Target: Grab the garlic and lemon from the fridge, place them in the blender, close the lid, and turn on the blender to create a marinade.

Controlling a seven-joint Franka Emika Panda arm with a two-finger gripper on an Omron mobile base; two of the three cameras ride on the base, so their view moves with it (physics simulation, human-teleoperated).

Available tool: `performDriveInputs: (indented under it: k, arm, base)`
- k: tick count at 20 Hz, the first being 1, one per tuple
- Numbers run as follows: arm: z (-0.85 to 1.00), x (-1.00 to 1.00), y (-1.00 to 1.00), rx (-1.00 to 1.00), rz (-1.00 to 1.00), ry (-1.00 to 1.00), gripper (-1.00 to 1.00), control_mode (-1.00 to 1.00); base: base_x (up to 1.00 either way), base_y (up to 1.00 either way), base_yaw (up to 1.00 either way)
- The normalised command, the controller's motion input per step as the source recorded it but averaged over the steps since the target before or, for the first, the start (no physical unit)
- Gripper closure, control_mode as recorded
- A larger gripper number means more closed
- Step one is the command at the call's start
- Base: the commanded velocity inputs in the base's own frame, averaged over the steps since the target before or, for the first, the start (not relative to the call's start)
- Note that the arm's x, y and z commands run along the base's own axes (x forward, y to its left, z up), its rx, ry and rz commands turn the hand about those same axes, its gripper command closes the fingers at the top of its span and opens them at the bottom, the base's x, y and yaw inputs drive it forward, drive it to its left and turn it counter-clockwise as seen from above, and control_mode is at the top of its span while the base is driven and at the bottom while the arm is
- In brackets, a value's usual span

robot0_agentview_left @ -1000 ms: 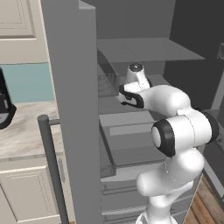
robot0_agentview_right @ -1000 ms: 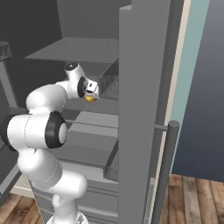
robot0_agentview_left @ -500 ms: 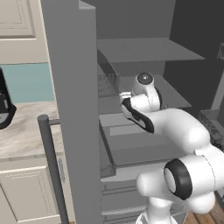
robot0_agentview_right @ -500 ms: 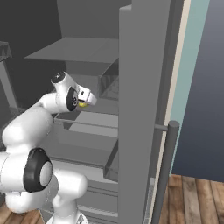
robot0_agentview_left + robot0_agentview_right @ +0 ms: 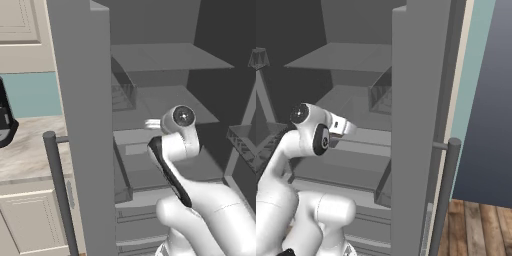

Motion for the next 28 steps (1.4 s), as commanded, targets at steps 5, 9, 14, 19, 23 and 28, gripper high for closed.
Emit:
performDriveInputs:
  k: [5,9,14,19,23,28]
  arm:
    - [0.79,-1.0,0.09,0.04,0.0,0.05,1.0,-1.0]
    - [0.75,-0.99,0.06,0.06,0.0,0.21,1.0,-1.0]
    - [0.62,-0.99,0.12,0.02,0.0,0.2,1.0,-1.0]
    - [0.27,-0.93,0.22,-0.02,0.1,-0.1,1.0,-1.0]
    - [0.05,-0.91,0.13,-0.03,0.06,-0.24,1.0,-1.0]
    - [0.0,0.0,0.0,0.0,0.0,0.0,1.0,1.0]
  base:
    - [0.0,0.0,0.0]
    - [0.0,0.0,0.0]
    - [0.0,0.0,0.0]
    - [0.0,0.0,0.0]
    - [0.0,0.0,0.0]
    - [-1.0,0.0,0.0]
